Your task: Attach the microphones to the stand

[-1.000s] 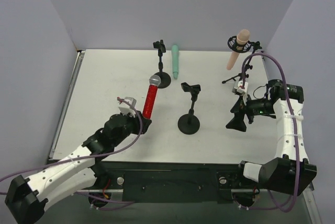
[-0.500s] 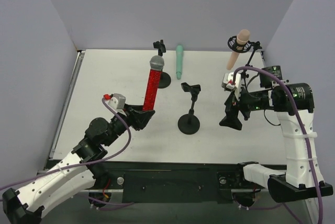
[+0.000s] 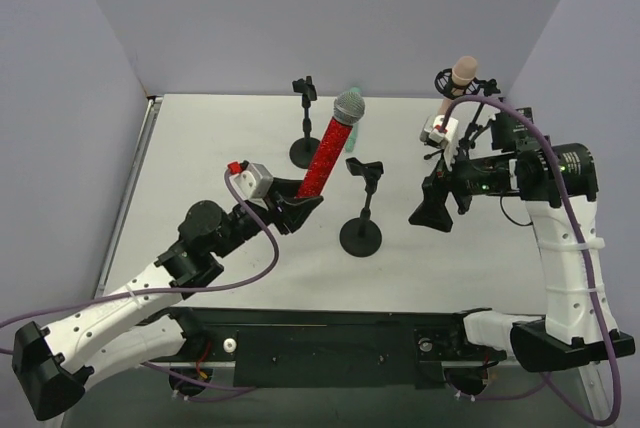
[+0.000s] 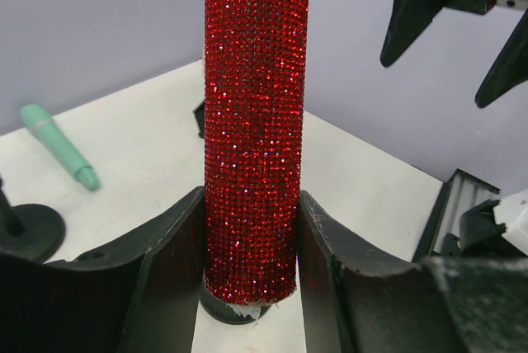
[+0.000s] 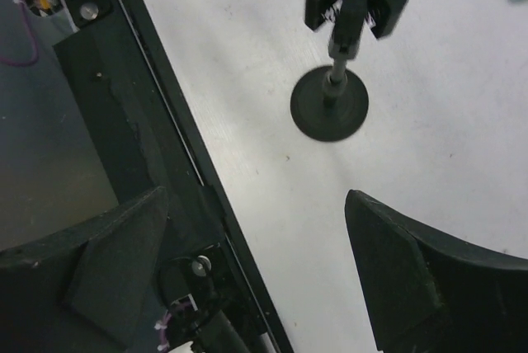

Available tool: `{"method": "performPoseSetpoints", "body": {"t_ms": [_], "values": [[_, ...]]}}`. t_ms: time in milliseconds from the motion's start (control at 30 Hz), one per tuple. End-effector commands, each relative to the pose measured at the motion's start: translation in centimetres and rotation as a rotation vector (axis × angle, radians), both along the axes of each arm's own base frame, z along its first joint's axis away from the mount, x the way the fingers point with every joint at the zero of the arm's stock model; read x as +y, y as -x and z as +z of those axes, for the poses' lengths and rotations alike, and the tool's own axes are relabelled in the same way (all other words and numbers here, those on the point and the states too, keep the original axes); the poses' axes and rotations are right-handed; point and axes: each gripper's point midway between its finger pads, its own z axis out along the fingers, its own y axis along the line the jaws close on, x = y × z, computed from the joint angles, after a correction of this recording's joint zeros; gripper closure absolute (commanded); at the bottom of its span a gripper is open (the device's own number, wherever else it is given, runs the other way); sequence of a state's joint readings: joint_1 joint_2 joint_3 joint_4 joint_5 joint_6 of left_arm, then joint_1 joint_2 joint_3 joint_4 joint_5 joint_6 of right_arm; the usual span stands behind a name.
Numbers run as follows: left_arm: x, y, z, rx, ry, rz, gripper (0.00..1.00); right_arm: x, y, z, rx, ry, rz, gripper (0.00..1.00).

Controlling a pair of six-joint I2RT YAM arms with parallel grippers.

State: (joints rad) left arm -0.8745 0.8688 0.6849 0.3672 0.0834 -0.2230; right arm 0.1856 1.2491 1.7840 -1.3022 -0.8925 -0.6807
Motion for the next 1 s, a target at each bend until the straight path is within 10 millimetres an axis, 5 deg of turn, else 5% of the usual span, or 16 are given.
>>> {"method": "performPoseSetpoints", "body": {"t_ms": [0, 100, 133, 200, 400, 600, 967], "values": [[2.8, -0.6, 4.4, -0.142, 0.043, 0.05, 1.0, -1.3, -3.3, -2.8, -0.002, 0.083, -0.199, 0.17], [4.7, -0.8, 4.1, -0.137, -0.044, 0.1, 1.0, -0.8, -4.3, -6.2, -0.006, 0.111, -0.199, 0.17], [5.2, -0.9, 4.5, -0.162, -0.063, 0.126, 1.0, -0.2, -5.5, -5.6, -0.087, 0.071, -0.199, 0.17], [6.5, -0.6, 4.1, -0.181, -0.11, 0.162, 1.0, 0.9, -5.7, -9.1, -0.09, 0.041, -0.164, 0.17], [10.2, -0.4, 1.2, -0.214, -0.184, 0.299, 1.0, 2.2, -9.0, -12.7, -0.175, 0.016, -0.128, 0.16], [11.7, -0.6, -0.5, -0.214, -0.199, 0.364, 1.0, 4.5, -11.2, -13.2, -0.181, -0.118, -0.158, 0.17], [11.6, -1.2, -1.0, -0.195, -0.208, 0.358, 1.0, 7.2, -11.4, -13.5, -0.186, -0.346, -0.167, 0.19]]}}
